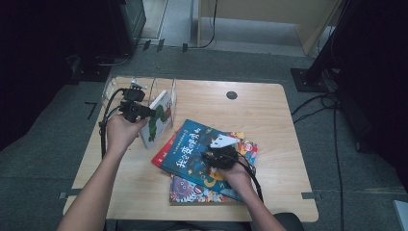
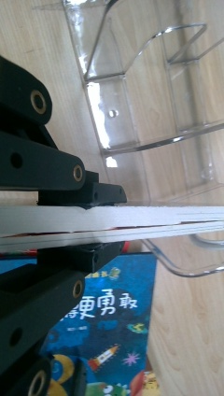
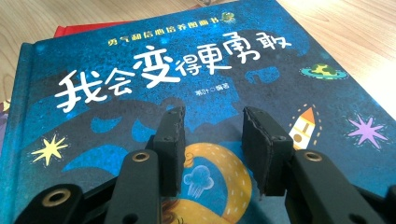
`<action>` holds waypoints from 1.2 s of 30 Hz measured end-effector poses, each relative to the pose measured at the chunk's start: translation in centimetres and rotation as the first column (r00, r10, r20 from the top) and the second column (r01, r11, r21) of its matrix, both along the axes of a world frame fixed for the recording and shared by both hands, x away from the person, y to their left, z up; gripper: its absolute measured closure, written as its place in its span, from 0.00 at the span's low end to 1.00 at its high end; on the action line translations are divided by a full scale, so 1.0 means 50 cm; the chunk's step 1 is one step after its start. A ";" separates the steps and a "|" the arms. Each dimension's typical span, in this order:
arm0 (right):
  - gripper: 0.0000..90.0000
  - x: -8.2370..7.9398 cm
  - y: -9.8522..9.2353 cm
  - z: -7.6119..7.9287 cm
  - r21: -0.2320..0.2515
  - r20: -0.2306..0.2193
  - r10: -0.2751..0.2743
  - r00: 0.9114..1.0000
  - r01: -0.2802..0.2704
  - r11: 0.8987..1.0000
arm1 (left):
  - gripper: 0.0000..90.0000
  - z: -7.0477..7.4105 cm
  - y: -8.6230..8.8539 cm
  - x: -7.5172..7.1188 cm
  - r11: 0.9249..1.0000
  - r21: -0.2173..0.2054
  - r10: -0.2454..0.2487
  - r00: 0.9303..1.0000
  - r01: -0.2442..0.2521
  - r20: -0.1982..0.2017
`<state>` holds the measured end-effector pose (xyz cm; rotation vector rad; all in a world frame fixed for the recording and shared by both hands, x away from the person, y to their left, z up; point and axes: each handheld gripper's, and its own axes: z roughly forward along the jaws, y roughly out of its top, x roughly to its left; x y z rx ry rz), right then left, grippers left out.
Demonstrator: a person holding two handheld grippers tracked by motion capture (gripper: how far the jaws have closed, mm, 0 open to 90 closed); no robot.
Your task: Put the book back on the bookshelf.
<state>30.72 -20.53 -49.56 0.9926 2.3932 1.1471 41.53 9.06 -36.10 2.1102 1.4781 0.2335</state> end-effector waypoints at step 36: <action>0.69 0.001 0.001 0.000 0.006 -0.008 -0.006 1.000 0.006 1.000 | 0.84 -0.030 -0.034 0.133 0.999 0.019 0.033 0.999 -0.032 -0.041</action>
